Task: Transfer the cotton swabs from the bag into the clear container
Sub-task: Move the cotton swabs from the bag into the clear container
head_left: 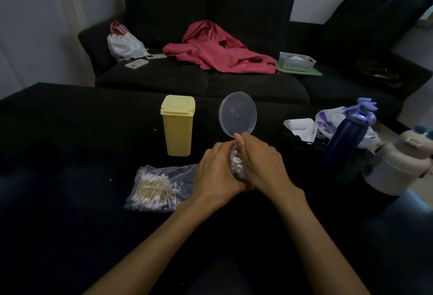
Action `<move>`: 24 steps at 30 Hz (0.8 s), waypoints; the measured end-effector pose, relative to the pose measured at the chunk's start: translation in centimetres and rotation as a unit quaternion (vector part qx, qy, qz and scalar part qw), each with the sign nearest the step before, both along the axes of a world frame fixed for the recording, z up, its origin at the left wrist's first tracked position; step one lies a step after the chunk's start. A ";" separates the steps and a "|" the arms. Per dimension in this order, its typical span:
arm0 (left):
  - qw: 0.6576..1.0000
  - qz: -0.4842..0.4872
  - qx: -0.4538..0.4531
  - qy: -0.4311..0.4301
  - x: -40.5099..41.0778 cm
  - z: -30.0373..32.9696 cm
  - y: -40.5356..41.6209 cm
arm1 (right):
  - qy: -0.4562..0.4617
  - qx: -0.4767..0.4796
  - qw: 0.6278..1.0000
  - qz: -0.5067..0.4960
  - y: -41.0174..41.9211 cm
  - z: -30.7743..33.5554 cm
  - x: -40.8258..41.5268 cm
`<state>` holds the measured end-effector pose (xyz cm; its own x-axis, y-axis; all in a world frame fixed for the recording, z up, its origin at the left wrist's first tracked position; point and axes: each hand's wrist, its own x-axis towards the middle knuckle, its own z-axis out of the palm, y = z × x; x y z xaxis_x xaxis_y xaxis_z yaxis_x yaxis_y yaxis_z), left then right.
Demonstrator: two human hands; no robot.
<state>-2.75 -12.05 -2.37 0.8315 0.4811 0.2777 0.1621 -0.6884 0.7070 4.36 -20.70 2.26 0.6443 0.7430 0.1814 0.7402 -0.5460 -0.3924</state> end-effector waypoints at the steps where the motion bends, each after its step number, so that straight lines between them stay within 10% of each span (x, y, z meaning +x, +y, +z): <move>1: 1.000 0.000 -0.006 0.005 0.0 0.0 0.1 | 0.040 0.002 0.999 -0.015 0.4 0.1 -0.1; 10: 0.994 -0.045 -0.094 0.018 -0.2 -1.1 0.2 | 0.379 0.004 0.925 0.016 -2.4 2.3 3.0; 24: 0.981 -0.089 -0.138 0.100 1.2 -2.5 0.6 | 0.232 -0.114 0.960 -0.106 -0.2 -0.7 3.6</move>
<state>-1.52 -11.43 -4.89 0.9337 0.3574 -0.0212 0.2122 -0.5048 0.8367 7.92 -20.93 1.53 0.7574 0.5728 -0.3135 0.3775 -0.7758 -0.5056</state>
